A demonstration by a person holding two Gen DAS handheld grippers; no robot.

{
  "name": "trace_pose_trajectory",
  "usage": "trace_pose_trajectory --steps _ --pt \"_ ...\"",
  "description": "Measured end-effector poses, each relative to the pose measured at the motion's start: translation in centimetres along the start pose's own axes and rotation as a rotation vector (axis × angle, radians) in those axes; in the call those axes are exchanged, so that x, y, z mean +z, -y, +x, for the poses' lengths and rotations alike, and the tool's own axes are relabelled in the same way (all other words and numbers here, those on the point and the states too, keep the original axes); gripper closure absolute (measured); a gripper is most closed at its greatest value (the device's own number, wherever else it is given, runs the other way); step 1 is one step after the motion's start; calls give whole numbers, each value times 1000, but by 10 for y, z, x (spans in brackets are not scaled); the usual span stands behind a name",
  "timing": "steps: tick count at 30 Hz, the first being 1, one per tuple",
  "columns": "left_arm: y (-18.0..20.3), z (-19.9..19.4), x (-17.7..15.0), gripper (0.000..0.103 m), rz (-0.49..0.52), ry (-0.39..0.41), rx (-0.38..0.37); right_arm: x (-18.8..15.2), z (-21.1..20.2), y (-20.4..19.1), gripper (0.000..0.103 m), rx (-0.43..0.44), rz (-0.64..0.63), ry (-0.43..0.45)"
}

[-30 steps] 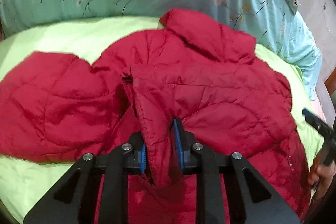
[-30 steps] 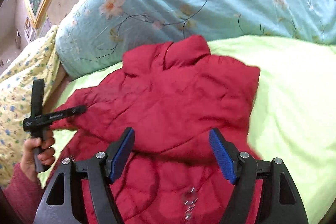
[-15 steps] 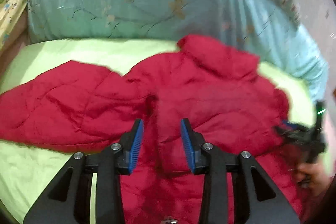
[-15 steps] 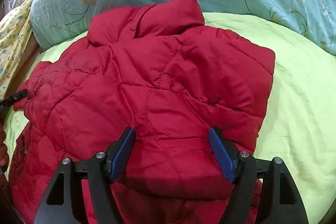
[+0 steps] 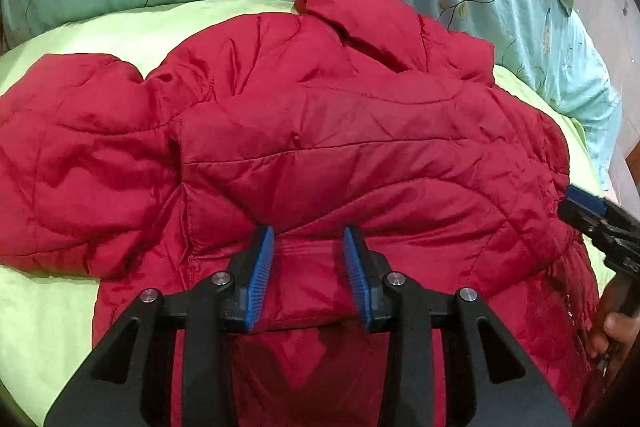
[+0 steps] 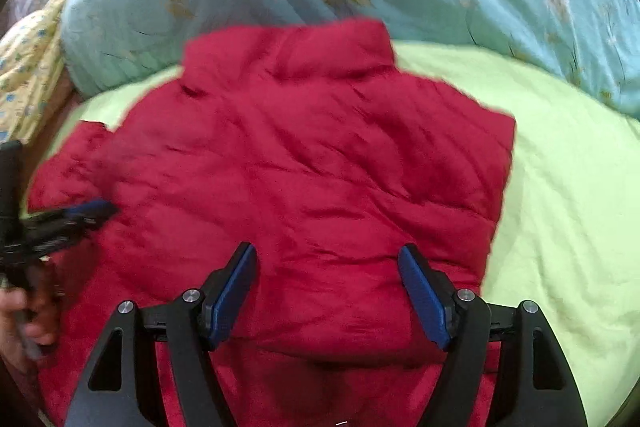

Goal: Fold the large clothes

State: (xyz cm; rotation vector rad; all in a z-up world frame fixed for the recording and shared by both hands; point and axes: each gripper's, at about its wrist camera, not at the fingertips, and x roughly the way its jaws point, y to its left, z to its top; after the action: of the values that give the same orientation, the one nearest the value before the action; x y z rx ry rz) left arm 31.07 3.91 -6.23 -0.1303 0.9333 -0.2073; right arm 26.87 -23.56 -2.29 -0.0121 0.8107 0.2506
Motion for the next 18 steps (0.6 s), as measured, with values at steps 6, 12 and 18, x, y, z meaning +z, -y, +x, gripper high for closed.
trace_pose_trajectory --steps 6,12,18 --pt "-3 -3 -3 69 -3 3 -20 4 37 -21 29 -26 -48 -93" --pt "-2 -2 -4 69 -7 4 -30 -8 64 -10 27 -16 1 -131" --pt "-16 -23 -7 69 -82 6 -99 -9 63 -11 27 -21 -6 -129"
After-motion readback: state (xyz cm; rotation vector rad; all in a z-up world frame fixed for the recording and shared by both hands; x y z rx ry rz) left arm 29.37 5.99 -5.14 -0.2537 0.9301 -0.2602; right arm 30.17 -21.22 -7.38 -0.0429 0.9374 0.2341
